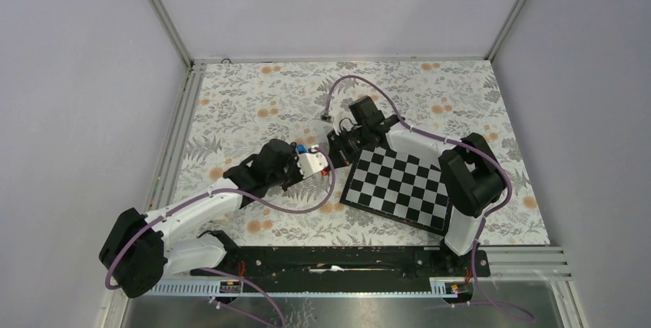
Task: Put the keys on the keyring
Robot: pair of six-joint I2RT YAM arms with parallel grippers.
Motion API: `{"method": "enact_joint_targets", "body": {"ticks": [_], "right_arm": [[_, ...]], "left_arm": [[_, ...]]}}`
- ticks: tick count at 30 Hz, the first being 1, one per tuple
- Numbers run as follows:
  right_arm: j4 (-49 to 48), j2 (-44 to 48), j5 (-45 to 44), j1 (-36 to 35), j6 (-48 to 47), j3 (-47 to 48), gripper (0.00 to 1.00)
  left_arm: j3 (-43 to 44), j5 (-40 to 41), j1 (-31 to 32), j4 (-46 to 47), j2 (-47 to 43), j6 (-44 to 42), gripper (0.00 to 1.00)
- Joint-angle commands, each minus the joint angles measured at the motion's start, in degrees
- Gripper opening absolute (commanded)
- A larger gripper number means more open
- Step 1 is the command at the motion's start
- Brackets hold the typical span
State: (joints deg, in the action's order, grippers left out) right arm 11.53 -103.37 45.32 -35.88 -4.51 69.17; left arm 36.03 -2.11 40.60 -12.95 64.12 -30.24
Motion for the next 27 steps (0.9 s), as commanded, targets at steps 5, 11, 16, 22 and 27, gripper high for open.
{"method": "enact_joint_targets", "body": {"ticks": [5,11,16,22,27], "right_arm": [[0.56,-0.29,5.01,-0.63,0.40,-6.58,0.02],[0.43,-3.13,6.66,-2.64,0.16,-7.68,0.07],[-1.01,-5.40,7.79,-2.97,0.92,-8.41,0.09],[-2.83,-5.80,8.24,-3.72,1.87,-9.82,0.11],[-2.81,-6.68,7.94,-4.11,1.90,-10.06,0.17]], "left_arm": [[-0.77,-9.38,0.91,-3.10,2.16,-3.62,0.07],[0.60,-12.45,1.10,-6.17,5.25,-5.00,0.26],[0.26,-12.56,1.17,-8.48,6.07,-7.30,0.44],[0.66,-11.51,1.07,-10.98,6.12,-9.44,0.76],[2.81,-8.98,1.11,-13.06,6.74,-9.34,0.90]]}}
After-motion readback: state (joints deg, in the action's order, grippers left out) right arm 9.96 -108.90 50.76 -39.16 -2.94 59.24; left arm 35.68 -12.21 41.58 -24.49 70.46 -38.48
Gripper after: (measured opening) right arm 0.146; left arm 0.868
